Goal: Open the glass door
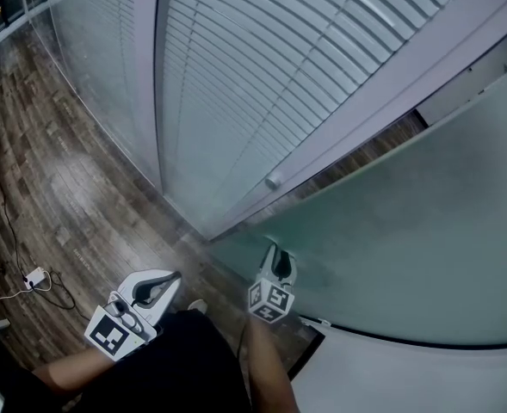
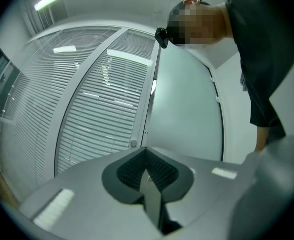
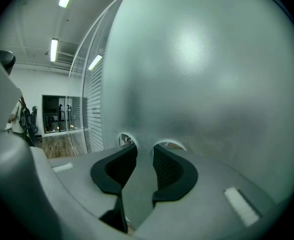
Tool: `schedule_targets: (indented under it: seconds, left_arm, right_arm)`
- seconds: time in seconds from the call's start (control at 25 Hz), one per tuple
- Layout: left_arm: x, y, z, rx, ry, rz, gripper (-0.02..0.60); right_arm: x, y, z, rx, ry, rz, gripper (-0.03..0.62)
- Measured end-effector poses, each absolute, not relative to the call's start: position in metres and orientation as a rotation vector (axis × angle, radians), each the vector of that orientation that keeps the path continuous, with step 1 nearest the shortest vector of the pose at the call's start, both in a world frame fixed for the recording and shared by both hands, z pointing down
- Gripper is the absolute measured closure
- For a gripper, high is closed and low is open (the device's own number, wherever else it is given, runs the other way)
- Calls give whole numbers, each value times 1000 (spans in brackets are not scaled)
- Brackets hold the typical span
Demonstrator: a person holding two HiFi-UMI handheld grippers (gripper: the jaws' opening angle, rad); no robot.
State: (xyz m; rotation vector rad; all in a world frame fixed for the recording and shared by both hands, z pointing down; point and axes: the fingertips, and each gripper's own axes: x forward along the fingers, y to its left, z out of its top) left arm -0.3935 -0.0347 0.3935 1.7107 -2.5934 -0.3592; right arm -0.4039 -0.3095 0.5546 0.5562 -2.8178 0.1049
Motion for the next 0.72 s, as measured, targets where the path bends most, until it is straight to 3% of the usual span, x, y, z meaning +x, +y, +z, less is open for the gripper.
schedule_targets:
  seconds: [0.72]
  left_arm:
    - [-375, -14, 401, 1750, -2523, -441, 581]
  right_arm:
    - [-375, -287, 557, 567, -2824, 144, 487]
